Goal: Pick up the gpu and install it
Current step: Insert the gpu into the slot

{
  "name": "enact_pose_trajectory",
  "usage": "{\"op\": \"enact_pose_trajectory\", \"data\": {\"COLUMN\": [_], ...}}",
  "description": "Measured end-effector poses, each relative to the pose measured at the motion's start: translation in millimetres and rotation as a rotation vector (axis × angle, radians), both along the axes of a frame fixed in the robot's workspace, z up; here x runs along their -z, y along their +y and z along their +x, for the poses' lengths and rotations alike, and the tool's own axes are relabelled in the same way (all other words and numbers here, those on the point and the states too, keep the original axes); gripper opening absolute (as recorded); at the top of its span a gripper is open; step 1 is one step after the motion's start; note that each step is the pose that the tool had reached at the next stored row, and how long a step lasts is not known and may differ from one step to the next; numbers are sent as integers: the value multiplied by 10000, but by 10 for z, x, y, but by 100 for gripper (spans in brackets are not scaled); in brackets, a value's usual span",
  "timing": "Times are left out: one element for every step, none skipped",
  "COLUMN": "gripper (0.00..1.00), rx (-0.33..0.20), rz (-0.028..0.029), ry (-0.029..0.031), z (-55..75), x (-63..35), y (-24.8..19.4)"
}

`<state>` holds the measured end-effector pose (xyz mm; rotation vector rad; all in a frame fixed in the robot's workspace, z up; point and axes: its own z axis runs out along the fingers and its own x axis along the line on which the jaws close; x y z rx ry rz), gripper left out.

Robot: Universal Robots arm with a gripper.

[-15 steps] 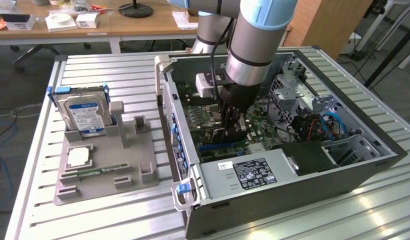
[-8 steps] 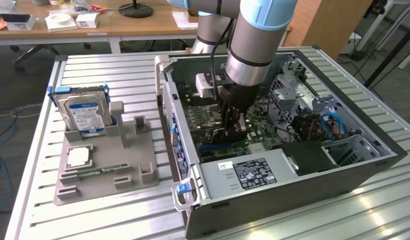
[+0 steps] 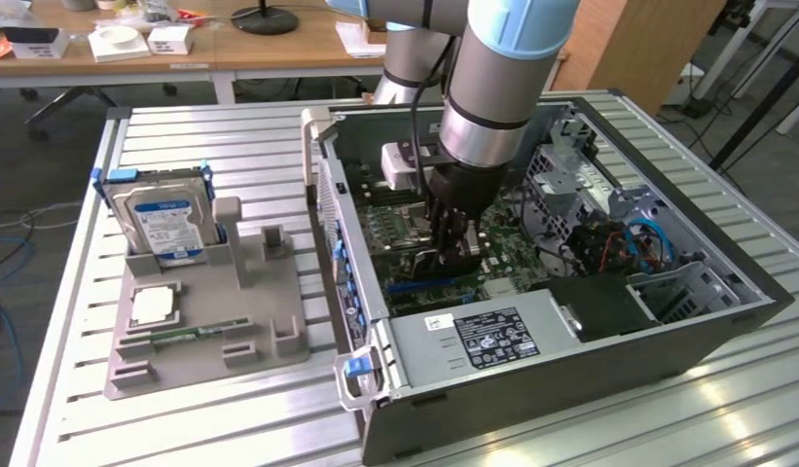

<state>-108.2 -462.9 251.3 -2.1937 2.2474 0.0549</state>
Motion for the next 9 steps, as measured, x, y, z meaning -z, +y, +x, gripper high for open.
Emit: {"op": "enact_pose_trajectory", "data": {"gripper": [27,27,27,27,27,27,27,27,27], "rx": [1,1,1,1,1,0,1,1,0], "rz": [6,6,7,10,13,13,12,10,9], "ry": [-1,1,1,0,-1,0,0,1,2], "z": [0,0,0,0,0,0,0,0,0], "x": [-13,-24,-30,-32,-31,-31,-32,-33,-34], "y": [0,0,0,0,0,0,0,0,3]}}
